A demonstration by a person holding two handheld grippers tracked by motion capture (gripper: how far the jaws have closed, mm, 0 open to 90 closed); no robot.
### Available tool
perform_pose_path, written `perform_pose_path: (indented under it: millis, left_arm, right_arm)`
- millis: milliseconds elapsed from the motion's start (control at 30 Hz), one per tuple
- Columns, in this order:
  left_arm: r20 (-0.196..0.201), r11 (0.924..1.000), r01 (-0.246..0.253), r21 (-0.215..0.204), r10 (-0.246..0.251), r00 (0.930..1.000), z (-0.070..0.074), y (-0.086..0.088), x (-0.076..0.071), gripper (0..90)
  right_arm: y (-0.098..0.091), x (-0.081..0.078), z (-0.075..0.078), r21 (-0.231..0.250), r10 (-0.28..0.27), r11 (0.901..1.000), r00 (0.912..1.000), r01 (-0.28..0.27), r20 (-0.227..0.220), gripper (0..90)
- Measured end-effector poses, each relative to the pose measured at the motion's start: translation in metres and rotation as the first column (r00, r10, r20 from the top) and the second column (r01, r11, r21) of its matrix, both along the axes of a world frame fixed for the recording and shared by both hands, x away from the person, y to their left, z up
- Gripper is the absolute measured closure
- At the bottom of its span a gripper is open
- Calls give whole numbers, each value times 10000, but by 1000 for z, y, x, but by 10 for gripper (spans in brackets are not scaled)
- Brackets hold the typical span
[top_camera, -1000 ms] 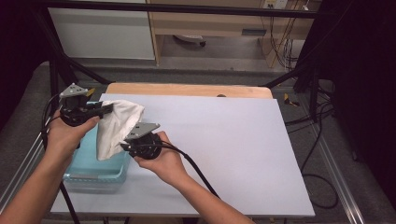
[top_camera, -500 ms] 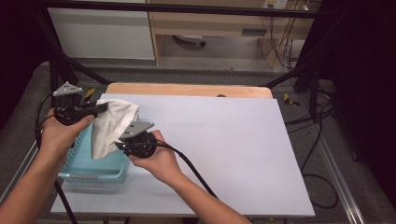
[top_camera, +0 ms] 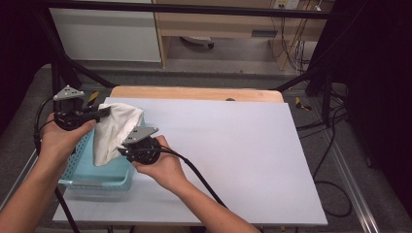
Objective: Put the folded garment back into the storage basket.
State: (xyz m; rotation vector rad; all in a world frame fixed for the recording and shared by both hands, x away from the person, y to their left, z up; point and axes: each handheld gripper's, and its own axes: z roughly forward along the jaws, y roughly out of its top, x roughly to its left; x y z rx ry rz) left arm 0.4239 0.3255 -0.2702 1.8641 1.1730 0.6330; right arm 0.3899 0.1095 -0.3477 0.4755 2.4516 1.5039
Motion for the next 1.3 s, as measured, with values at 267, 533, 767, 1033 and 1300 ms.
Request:
perform_pose_path:
  millis: [267, 533, 767, 1033, 1300]
  left_arm:
    - [-34, 10000, -42, -5, 42, 10000, -1, 1, 1, 701]
    - [-38, 10000, -37, -36, 36, 10000, 0, 3, 1, 700]
    - [-29, 10000, -70, 0, 70, 10000, 0, 4, 0, 699]
    - [-73, 10000, -46, 28, 46, 10000, -1, 4, 1, 698]
    - [-122, 10000, -42, 43, 43, 9999, -3, 5, 1, 699]
  right_arm:
    - [4, 0, 0, -4, 70, 10000, 10000, -70, 31, 809]
    - [8, 0, -2, 70, 87, 9999, 9999, -87, -61, 809]
    - [10, 0, -2, 90, 113, 9999, 9999, -112, -62, 809]
    - [15, -1, -5, 46, 191, 9998, 9998, -191, -59, 809]
    - [19, -2, -7, 18, 211, 9998, 9997, -211, -108, 809]
